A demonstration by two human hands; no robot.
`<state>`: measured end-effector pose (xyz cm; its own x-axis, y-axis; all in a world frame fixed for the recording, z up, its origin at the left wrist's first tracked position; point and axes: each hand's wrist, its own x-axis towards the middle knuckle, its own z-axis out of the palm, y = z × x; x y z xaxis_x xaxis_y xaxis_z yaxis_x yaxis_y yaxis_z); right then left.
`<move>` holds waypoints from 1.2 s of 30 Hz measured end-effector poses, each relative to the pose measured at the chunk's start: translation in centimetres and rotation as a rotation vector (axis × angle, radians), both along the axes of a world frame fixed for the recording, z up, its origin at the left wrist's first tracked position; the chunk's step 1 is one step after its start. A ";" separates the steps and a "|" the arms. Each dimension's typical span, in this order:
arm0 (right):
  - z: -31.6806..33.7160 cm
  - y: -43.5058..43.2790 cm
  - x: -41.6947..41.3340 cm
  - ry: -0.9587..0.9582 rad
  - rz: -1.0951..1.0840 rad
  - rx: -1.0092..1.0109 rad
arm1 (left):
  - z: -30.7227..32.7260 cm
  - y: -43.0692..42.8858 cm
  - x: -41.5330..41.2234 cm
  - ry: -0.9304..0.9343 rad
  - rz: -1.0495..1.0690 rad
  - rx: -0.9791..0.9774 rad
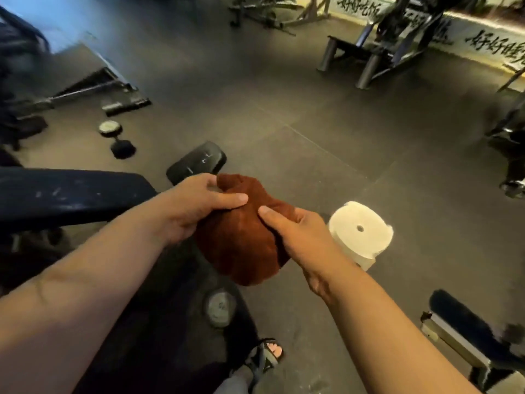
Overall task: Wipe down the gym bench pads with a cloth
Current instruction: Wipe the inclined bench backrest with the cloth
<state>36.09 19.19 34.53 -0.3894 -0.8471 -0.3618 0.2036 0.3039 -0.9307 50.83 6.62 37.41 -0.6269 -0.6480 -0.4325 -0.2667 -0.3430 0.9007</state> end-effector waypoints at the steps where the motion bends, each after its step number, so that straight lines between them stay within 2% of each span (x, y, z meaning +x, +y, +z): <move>1: 0.5 -1.1 1.7 -0.017 0.026 0.024 | 0.5 -0.2 2.3 -0.013 0.086 0.028; 6: 2.2 -6.0 9.1 -0.062 0.141 0.122 | 1.6 -2.5 12.4 -0.003 0.485 0.130; 9: 2.4 -9.2 12.2 -0.026 0.194 0.138 | 1.5 -4.9 17.0 -0.044 0.510 0.072; 13: 2.4 -14.9 15.2 0.074 0.308 0.109 | 0.6 -8.9 21.6 -0.333 0.460 -0.173; 19: 2.7 -22.9 19.3 0.108 0.448 0.092 | 0.0 -13.1 24.4 -0.480 0.657 -0.224; 21: 3.4 -24.7 20.2 0.166 0.541 0.092 | -0.1 -13.1 25.1 -0.456 0.738 -0.188; 24: 3.9 -26.8 20.3 0.203 0.613 0.074 | 0.1 -13.5 25.1 -0.303 0.913 -0.147; 27: 4.1 -27.5 19.2 0.226 0.660 0.049 | -0.1 -13.0 23.4 -0.069 0.959 -0.057; 29: 4.1 -27.7 18.0 0.281 0.694 0.040 | -0.1 -13.1 22.7 0.008 0.962 -0.033; 33: 5.4 -29.1 16.2 0.318 0.720 -0.023 | 0.7 -14.1 22.3 -0.185 0.997 -0.270; 36: 6.7 -31.5 16.1 0.388 0.778 -0.091 | 1.7 -15.6 22.7 -0.158 1.082 -0.313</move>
<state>52.17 -12.34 41.27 0.2296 -0.9427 -0.2419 -0.3674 0.1462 -0.9185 73.54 -8.96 39.06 0.3747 -0.9093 -0.1808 -0.0858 -0.2282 0.9698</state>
